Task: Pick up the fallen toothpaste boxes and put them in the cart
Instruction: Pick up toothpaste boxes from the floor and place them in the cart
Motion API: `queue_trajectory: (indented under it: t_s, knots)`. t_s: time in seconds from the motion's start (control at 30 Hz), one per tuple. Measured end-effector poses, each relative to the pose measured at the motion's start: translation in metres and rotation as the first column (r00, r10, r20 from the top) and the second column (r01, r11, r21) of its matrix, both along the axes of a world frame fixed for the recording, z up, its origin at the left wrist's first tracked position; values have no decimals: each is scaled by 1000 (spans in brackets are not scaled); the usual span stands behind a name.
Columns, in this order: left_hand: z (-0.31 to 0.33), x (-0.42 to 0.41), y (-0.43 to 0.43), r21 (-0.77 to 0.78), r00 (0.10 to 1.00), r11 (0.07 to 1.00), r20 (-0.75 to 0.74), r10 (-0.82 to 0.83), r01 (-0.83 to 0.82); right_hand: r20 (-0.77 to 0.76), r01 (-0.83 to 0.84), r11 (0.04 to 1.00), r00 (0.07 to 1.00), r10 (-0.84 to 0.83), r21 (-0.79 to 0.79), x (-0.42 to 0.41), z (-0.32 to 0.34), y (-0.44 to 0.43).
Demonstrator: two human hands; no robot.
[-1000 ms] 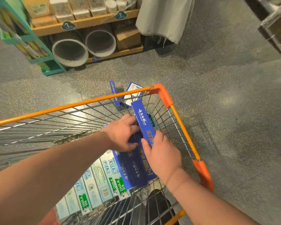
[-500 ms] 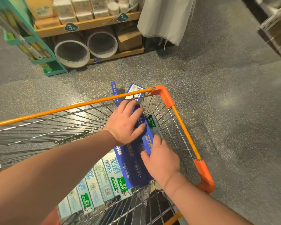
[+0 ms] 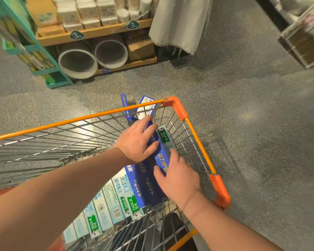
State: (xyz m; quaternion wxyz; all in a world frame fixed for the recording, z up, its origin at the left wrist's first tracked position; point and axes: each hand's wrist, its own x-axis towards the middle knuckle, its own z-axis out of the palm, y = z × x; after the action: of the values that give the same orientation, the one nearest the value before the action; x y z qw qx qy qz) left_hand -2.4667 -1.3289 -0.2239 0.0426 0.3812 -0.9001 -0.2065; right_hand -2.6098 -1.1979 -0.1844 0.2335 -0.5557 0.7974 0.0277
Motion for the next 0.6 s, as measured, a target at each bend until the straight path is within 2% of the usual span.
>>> queue_trajectory:
  t_s: [0.17, 0.33, 0.5, 0.6]
  knots:
    - [36, 1, 8, -18, 991, 999, 126, -40, 42, 31, -71, 997, 997, 72, -21, -2, 30, 2]
    - [89, 4, 13, -42, 983, 995, 161, -85, 93, 19, -135, 989, 990, 136, -54, -11, 83, 1]
    - [144, 0, 20, -100, 978, 984, 160, -131, 148, 47, -129, 989, 990, 133, -70, -34, 152, 12]
    - [180, -12, 23, -142, 964, 974, 223, -143, 177, 60, -135, 985, 988, 142, -109, -51, 184, 21]
